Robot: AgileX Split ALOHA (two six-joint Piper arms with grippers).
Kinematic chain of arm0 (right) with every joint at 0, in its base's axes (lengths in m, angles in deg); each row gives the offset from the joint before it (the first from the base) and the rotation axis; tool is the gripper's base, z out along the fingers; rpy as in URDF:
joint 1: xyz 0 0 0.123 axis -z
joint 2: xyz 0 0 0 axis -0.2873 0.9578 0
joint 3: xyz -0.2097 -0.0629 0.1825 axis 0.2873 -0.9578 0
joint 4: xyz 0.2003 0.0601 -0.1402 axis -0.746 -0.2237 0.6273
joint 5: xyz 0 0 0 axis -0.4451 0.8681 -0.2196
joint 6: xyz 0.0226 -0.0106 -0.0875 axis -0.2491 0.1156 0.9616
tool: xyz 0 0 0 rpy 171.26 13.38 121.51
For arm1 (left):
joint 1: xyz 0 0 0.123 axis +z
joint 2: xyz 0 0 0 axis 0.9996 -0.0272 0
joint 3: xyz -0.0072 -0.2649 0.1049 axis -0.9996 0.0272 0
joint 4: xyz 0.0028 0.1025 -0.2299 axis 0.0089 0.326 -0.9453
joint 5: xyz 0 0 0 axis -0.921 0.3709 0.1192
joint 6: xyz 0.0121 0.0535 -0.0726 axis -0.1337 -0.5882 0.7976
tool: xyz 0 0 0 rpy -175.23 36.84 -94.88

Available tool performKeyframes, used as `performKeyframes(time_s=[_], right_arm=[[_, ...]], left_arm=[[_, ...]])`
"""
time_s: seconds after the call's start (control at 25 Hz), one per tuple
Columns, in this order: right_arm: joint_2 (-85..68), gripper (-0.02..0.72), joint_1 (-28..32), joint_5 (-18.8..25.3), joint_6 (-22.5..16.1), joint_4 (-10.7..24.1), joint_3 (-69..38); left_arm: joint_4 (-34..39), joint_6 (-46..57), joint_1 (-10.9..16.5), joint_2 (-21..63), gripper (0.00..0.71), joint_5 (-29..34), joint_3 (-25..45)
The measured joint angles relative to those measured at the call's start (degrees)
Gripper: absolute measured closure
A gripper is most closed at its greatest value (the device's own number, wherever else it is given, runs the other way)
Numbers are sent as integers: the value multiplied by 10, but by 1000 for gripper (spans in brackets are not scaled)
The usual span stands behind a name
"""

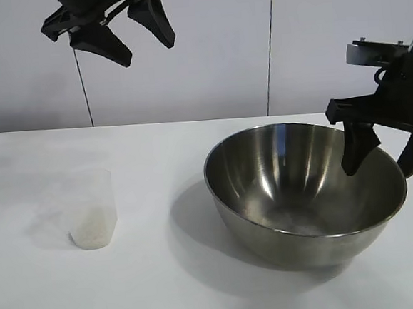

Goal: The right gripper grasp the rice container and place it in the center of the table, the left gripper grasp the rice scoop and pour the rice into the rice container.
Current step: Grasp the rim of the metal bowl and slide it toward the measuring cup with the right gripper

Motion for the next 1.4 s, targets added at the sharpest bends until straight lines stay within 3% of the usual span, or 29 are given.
performKeyframes(time_s=[0.12, 0.2, 0.28, 0.4, 0.52, 0.8, 1.16, 1.24, 1.4], right_arm=[[22, 222, 0, -13, 0, -6, -1], [37, 270, 0, -15, 0, -15, -1], [53, 376, 0, -15, 0, -27, -1], [53, 608, 0, -9, 10, -42, -1], [42, 678, 0, 9, 38, -55, 12], [-4, 690, 0, 80, 70, -71, 71], [-14, 690, 0, 108, 75, -75, 86], [-14, 690, 0, 108, 84, -86, 86], [-14, 690, -2, 107, 113, -139, 86]], left_arm=[[0, 0, 0, 0, 214, 0, 0], [0, 0, 0, 0, 214, 0, 0], [0, 0, 0, 0, 214, 0, 0], [0, 0, 0, 0, 214, 0, 0], [0, 0, 0, 0, 214, 0, 0], [0, 0, 0, 0, 214, -1, 0], [0, 1, 0, 0, 214, -1, 0], [0, 1, 0, -1, 214, -1, 0], [0, 1, 0, -1, 214, -1, 0]])
